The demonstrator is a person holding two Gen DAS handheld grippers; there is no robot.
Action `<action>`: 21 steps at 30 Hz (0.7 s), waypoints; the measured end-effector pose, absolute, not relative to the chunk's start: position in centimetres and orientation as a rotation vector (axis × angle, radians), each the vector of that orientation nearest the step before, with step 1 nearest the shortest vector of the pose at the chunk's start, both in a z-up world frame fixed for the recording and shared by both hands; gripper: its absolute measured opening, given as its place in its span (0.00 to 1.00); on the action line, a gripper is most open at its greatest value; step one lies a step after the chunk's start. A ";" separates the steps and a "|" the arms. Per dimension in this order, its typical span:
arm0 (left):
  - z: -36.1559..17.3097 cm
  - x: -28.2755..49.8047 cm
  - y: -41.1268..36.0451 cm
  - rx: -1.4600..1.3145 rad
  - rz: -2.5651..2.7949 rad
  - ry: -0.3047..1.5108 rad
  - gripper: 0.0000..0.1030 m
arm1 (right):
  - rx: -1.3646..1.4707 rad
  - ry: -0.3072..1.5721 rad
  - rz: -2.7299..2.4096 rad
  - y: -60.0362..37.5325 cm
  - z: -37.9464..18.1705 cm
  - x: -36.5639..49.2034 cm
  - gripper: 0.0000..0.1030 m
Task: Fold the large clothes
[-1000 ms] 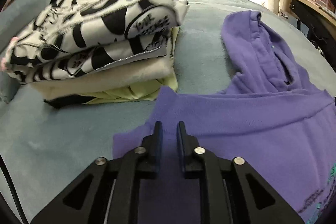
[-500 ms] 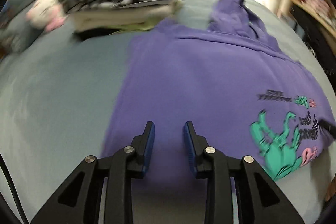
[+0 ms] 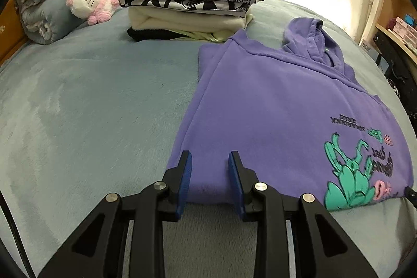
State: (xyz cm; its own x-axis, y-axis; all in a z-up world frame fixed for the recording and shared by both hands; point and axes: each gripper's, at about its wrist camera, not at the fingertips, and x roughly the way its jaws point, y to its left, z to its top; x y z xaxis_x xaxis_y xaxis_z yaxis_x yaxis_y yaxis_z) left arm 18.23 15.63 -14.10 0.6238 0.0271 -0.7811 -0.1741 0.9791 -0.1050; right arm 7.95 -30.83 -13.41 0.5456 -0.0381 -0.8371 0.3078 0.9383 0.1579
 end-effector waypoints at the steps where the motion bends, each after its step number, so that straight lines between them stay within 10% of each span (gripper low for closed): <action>1: -13.8 18.0 15.7 -0.174 0.113 0.903 0.27 | 0.297 0.983 -0.222 -30.5 -13.7 8.0 0.16; 21: -5.8 19.0 13.3 0.002 0.033 0.875 0.47 | 0.363 1.068 -0.126 -27.5 -10.7 9.9 0.18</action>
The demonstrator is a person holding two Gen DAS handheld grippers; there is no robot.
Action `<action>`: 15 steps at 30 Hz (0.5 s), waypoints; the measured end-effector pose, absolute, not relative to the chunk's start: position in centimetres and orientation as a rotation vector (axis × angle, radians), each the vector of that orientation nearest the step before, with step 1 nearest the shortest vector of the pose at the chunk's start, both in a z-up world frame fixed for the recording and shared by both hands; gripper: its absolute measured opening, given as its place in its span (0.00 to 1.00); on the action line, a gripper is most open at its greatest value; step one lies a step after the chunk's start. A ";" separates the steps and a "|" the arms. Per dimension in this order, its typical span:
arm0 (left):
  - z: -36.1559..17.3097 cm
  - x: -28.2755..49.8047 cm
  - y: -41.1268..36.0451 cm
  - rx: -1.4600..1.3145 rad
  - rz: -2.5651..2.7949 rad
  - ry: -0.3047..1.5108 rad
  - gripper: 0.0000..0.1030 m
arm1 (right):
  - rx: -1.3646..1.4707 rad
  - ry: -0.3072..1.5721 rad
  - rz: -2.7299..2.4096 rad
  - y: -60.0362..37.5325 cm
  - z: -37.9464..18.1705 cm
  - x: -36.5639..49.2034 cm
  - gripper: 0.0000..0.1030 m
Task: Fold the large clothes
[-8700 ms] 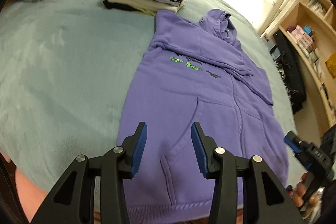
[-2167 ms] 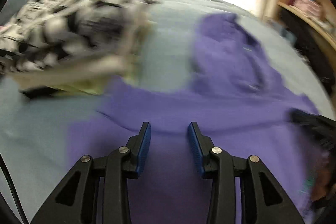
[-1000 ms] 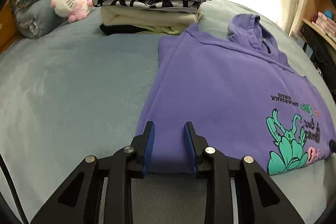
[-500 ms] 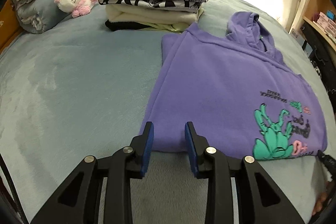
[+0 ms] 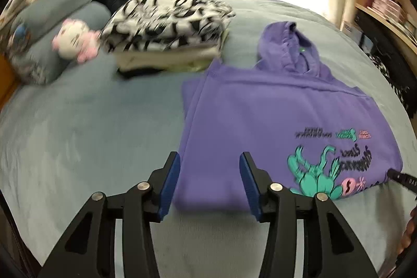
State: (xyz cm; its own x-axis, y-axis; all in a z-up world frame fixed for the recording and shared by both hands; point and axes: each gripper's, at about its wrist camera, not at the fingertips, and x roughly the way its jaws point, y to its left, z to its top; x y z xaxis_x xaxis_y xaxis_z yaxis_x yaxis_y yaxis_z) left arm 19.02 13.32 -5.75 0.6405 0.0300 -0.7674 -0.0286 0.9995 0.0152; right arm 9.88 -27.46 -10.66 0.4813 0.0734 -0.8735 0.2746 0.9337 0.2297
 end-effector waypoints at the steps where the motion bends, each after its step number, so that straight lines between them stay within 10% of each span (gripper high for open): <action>1: -5.2 19.7 13.0 0.023 0.028 0.864 0.50 | 0.351 1.066 -0.108 -27.0 -10.1 10.6 0.18; 15: -1.7 32.9 8.1 0.213 -0.115 0.842 0.57 | 0.249 0.989 0.065 -24.3 -3.4 22.7 0.27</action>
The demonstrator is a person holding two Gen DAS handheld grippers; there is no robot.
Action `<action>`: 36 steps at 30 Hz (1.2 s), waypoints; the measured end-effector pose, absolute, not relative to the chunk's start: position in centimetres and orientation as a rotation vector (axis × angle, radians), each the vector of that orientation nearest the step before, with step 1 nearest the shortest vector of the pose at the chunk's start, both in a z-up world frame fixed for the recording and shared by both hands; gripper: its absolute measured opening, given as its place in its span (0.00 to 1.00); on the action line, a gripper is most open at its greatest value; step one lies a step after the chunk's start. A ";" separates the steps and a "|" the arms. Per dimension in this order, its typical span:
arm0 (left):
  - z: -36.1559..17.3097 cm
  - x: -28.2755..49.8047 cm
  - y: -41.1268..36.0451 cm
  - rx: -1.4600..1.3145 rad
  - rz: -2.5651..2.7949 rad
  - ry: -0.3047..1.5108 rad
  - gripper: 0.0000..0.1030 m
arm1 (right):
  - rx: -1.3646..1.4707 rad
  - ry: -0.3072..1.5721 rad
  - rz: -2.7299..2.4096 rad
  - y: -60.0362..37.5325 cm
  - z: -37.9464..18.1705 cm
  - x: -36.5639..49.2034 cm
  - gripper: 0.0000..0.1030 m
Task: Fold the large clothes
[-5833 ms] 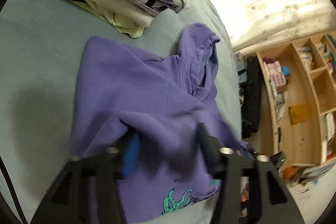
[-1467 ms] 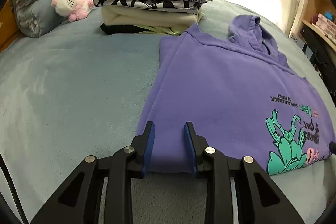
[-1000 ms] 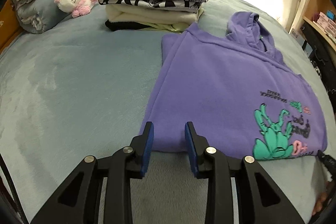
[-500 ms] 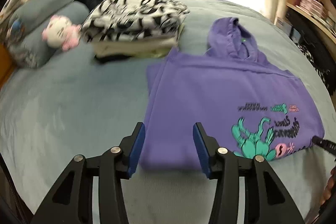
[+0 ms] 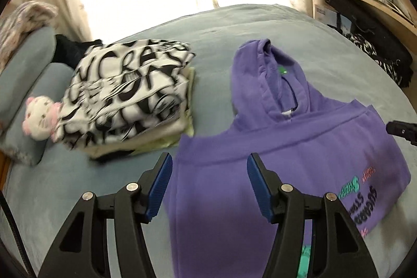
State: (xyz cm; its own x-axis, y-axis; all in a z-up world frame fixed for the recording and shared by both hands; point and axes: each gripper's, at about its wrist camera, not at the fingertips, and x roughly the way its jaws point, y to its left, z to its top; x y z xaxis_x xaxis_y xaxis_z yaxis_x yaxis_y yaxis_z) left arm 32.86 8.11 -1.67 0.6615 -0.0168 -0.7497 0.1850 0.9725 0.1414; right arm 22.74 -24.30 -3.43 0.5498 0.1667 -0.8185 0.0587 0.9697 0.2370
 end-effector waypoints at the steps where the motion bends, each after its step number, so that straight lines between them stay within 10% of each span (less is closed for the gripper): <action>1: -1.9 34.2 7.8 0.205 -0.132 0.863 0.57 | 0.254 0.991 0.078 -24.3 -3.4 23.5 0.28; 31: -15.2 62.3 1.9 0.005 -0.111 1.168 0.57 | 0.299 1.080 0.094 -24.3 -11.3 50.8 0.32; 36: -16.1 63.5 1.8 0.038 -0.118 1.161 0.73 | 0.239 1.106 0.057 -23.2 -12.3 52.8 0.32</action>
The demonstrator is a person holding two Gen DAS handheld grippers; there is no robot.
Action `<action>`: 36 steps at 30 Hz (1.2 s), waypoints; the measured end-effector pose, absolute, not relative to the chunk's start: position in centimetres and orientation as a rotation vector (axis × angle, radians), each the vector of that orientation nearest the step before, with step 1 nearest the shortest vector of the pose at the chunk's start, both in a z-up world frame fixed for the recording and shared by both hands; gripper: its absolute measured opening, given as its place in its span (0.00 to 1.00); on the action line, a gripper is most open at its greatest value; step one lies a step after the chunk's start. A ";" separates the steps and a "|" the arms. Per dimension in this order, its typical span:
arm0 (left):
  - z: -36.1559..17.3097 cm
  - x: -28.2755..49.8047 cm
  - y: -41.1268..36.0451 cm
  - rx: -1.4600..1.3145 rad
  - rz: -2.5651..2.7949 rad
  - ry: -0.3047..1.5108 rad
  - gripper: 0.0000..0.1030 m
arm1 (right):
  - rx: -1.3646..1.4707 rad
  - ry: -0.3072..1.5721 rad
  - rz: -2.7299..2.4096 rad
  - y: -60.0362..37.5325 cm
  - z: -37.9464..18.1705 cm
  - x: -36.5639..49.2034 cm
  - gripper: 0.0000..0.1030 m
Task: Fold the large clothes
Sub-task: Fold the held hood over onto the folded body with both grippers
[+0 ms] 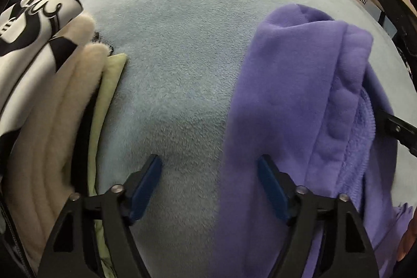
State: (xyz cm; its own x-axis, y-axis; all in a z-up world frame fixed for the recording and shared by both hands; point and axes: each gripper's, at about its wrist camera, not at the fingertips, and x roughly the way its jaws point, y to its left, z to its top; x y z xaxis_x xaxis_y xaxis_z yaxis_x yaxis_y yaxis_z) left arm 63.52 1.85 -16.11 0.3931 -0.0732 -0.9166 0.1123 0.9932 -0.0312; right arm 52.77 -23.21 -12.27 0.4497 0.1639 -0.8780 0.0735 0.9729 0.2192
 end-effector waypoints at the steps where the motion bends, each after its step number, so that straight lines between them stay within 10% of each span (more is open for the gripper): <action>1: -16.3 63.7 1.9 0.023 -0.127 1.167 0.73 | 0.234 1.103 0.040 -23.2 -12.5 53.0 0.32; 2: -16.3 63.7 2.0 0.008 -0.136 1.169 0.69 | 0.242 1.096 0.036 -23.3 -12.6 53.1 0.31; 4: -16.2 64.0 2.3 -0.050 -0.228 1.170 0.21 | 0.260 1.079 0.030 -23.6 -12.6 53.0 0.28; 6: -15.9 63.8 1.9 -0.047 -0.256 1.163 0.05 | 0.256 1.059 0.037 -23.7 -12.4 52.5 0.08; 22: -5.6 50.9 6.6 0.066 -0.191 0.844 0.02 | 0.316 0.722 0.226 -27.7 -2.8 39.6 0.05; 36: -10.0 35.4 12.3 -0.013 -0.286 0.936 0.03 | 0.091 0.780 0.291 -25.2 -5.1 23.3 0.06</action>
